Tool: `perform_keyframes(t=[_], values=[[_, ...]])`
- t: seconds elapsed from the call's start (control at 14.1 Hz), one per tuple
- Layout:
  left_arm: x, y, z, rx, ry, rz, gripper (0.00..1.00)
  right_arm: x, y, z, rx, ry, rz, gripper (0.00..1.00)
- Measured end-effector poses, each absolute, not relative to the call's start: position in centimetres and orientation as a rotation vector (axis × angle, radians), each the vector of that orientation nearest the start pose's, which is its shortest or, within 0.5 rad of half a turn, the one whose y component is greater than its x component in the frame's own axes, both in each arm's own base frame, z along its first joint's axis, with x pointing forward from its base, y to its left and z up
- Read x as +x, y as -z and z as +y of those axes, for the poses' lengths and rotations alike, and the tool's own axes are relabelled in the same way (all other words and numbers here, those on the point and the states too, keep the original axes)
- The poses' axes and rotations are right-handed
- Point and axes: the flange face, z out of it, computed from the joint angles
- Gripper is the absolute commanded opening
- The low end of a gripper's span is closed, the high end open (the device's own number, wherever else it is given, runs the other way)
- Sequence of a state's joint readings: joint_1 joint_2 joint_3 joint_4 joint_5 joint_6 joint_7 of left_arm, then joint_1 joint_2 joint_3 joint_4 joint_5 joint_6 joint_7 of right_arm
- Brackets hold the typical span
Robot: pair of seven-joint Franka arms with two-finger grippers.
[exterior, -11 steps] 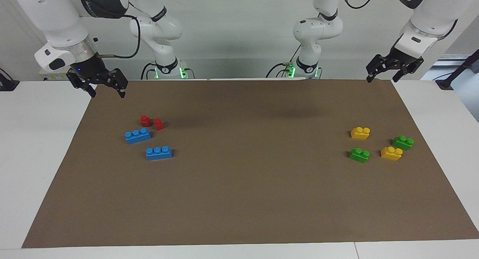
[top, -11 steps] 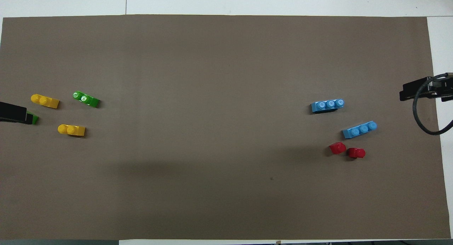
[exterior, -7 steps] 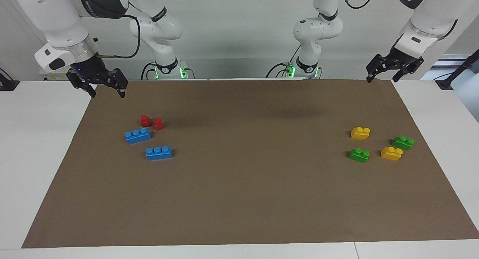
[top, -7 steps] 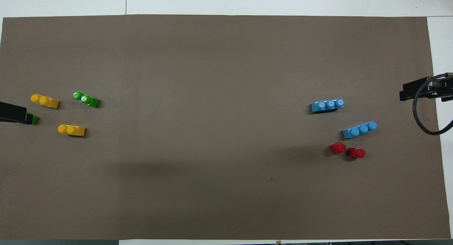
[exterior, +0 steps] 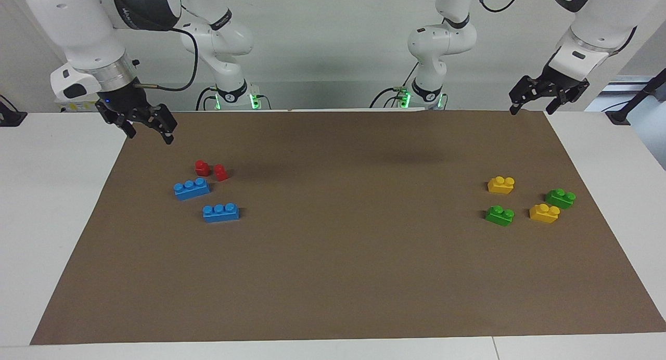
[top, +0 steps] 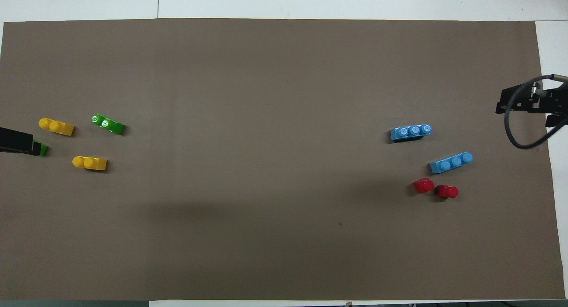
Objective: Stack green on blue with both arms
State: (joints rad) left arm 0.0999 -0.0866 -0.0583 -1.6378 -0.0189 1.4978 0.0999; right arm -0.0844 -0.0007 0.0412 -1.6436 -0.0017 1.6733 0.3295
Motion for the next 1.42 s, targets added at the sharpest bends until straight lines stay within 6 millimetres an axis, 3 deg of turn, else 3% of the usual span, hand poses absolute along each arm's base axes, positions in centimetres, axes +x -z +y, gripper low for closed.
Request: perform_keyframes(t=[0.28,0.5,0.71,0.99,1.42], values=[[52.1,-63.0,2.0,-3.157,-0.074,0.019,1.0,58.2,-55.8,-1.4,-2.75,-0.087,1.264,1.0],[52.7,-61.3,1.9,-3.134,-0.019,-0.355,1.0,59.9,-51.8,-2.1,-2.457,-0.281,1.58,1.0],[53.5,-58.9,1.6,-3.07,0.042,-0.747,1.0,61.2,-48.5,-3.0,-2.308,-0.384,1.669,1.0],[54.2,-55.6,1.9,-2.986,0.101,-1.076,1.0,62.4,-44.7,-4.1,-2.182,-0.485,1.711,1.0],[57.3,-49.3,2.5,-2.899,0.115,-1.328,1.0,63.5,-36.6,-5.6,-2.147,-0.613,1.773,1.0]])
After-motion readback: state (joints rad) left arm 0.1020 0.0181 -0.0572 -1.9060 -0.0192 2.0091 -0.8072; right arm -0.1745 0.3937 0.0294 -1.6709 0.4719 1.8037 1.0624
